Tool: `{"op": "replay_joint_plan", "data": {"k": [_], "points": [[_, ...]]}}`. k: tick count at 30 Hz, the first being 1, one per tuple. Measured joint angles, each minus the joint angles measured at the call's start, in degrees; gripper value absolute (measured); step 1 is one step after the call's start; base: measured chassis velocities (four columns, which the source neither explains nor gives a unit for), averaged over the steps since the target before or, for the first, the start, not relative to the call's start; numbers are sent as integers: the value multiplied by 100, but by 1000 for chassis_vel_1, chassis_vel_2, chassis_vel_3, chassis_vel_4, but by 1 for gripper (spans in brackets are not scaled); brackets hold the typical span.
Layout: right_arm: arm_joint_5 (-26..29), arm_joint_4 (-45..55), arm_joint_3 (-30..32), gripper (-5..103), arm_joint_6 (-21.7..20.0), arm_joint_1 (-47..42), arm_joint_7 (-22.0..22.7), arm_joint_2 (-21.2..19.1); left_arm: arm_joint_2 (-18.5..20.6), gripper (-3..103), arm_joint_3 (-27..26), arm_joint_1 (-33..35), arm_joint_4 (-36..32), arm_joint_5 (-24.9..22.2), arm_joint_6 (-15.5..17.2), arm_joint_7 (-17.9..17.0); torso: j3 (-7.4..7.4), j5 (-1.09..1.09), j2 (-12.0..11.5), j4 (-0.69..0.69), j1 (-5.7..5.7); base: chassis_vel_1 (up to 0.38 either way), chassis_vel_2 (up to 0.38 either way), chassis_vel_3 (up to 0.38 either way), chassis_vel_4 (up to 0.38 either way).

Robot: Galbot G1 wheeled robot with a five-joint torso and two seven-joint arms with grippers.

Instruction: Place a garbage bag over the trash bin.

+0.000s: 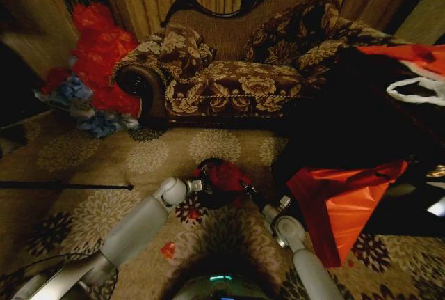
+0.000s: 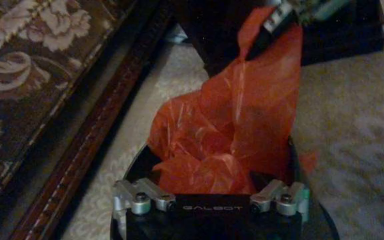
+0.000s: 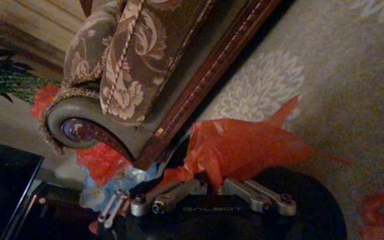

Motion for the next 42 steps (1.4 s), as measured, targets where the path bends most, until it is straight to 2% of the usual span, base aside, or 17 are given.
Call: {"op": "replay_joint_plan", "data": {"k": [3, 4, 7, 8, 10, 11, 13, 15, 18, 19, 22, 27, 32, 35, 36, 39, 42], "points": [[-58, -27, -28, 0, 7, 15, -17, 12, -20, 75, 29, 2, 16, -225, -12, -325, 0, 0, 0, -1, 0, 0, 0, 0, 0], [-58, -27, -28, 0, 7, 15, -17, 12, -20, 75, 29, 2, 16, -225, -12, -325, 0, 0, 0, -1, 0, 0, 0, 0, 0], [-106, -37, -56, 0, 14, 48, -21, 22, -26, 58, 41, 68, -3, -463, 48, -645, 0, 0, 0, -1, 0, 0, 0, 0, 0], [-106, -37, -56, 0, 14, 48, -21, 22, -26, 58, 41, 68, -3, -463, 48, -645, 0, 0, 0, -1, 0, 0, 0, 0, 0], [-155, -52, -69, 0, 16, 59, -38, 18, -6, 48, 27, 142, -55, -586, 144, -768, 0, 0, 0, -2, 0, 0, 0, 0, 0], [-155, -52, -69, 0, 16, 59, -38, 18, -6, 48, 27, 142, -55, -586, 144, -768, 0, 0, 0, -2, 0, 0, 0, 0, 0], [-212, -68, -83, 0, 23, 55, -58, 15, 18, 37, -22, 208, -93, -639, 164, -793, 1, -1, 0, -2, 0, 0, 0, 0, 0], [-241, -75, -92, 0, 26, 48, -71, 15, 35, 37, -41, 238, -119, -677, 178, -802, 1, -1, 0, -2, 1, 0, 0, 0, 0], [-357, -90, -119, 0, 49, 29, -110, 19, 76, 21, -109, 329, -229, -783, 204, -815, 2, 1, 0, -2, 2, 0, 0, 0, 0], [-357, -90, -119, 0, 49, 29, -110, 19, 76, 21, -109, 329, -229, -783, 204, -815, 2, 1, 0, -2, 2, 0, 0, 0, 0], [-458, -104, -124, 0, 69, 27, -126, 14, 101, 4, -143, 395, -362, -923, 202, -819, 1, 1, 0, -2, 2, 0, 0, 0, 0], [-573, -105, -76, 0, 97, 11, -165, -32, 101, 0, -138, 429, -522, -1222, 187, -923, 1, 1, 0, -1, 1, 0, 0, 0, 0], [-716, -73, -19, 0, 148, -76, -242, -93, 52, 0, -147, 461, -633, -1535, 147, -1304, 1, 2, 0, -2, 2, 0, 0, 0, 0], [-820, -23, -2, 0, 186, -171, -317, -139, 48, 0, -277, 554, -770, -1877, 169, -1856, 0, 1, 0, -2, 0, 0, 0, 0, 0], [-820, -23, -2, 0, 186, -171, -317, -139, 48, 0, -277, 554, -770, -1877, 169, -1856, 0, 1, 0, -2, 0, 0, 0, 0, 0], [-914, -1, -5, 0, 209, -224, -348, -161, 42, 0, -417, 669, -831, -2293, 173, -2510, 0, 1, 0, -1, 0, 0, 0, 0, 0], [-965, -17, -11, 0, 224, -225, -356, -152, 37, 0, -470, 736, -848, -2477, 167, -2746, 0, 1, 0, -1, 0, 0, 0, 0, 0]]}}
